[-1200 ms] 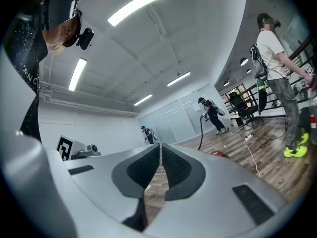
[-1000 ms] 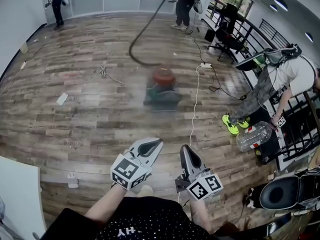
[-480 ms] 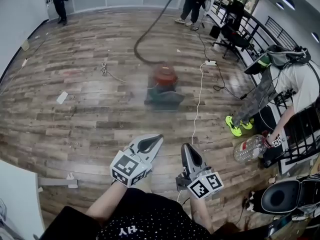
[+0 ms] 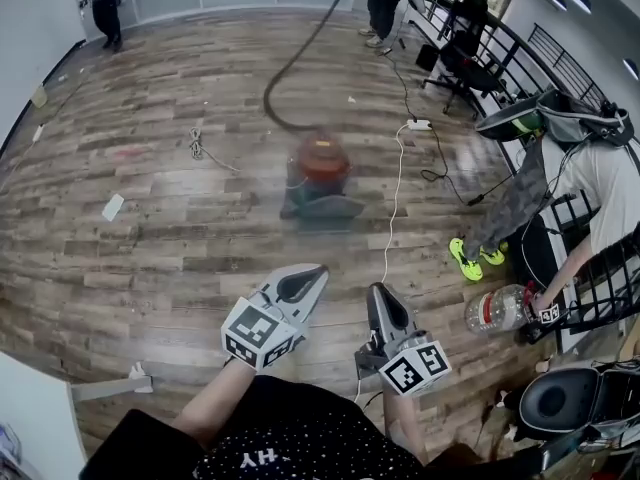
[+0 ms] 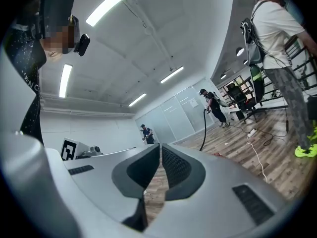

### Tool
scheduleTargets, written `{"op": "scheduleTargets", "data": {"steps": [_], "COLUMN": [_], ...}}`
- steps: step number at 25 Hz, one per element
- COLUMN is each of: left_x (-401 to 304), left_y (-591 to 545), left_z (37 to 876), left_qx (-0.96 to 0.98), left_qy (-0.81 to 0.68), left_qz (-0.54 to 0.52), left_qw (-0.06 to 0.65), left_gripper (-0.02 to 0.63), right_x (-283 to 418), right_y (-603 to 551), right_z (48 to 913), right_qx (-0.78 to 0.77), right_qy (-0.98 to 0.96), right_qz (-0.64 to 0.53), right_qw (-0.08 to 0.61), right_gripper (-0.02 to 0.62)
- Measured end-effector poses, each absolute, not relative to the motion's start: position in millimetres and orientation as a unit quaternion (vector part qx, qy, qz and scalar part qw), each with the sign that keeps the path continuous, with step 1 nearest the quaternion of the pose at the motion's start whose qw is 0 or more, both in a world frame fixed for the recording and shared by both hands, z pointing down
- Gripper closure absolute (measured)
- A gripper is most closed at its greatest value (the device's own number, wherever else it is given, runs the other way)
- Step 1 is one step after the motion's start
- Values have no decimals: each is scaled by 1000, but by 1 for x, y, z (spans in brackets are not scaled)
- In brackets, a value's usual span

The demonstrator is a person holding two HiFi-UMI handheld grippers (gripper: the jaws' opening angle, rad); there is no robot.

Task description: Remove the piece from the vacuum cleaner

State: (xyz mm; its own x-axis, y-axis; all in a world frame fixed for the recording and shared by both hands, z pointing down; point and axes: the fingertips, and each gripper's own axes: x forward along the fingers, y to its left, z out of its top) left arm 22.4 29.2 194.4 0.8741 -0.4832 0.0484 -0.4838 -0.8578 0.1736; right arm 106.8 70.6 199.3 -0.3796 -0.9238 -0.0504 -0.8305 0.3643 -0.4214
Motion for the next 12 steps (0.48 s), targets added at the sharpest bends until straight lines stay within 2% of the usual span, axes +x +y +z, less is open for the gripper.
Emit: {"op": "scheduleTargets", "data": {"steps": [12], "left_x": [60], "left_y": [-132], "left_z": [195], "left_qx": [962], "left_qy": [-253], "left_qz": [-1], "left_qw": [104], "left_gripper": [598], "right_x": [155], "right_y": [-86], "right_z": [192], "right_qx": [-540], "right_qy": [810], "right_qz": [-176], "right_qw": [144], "right_gripper": [584]}}
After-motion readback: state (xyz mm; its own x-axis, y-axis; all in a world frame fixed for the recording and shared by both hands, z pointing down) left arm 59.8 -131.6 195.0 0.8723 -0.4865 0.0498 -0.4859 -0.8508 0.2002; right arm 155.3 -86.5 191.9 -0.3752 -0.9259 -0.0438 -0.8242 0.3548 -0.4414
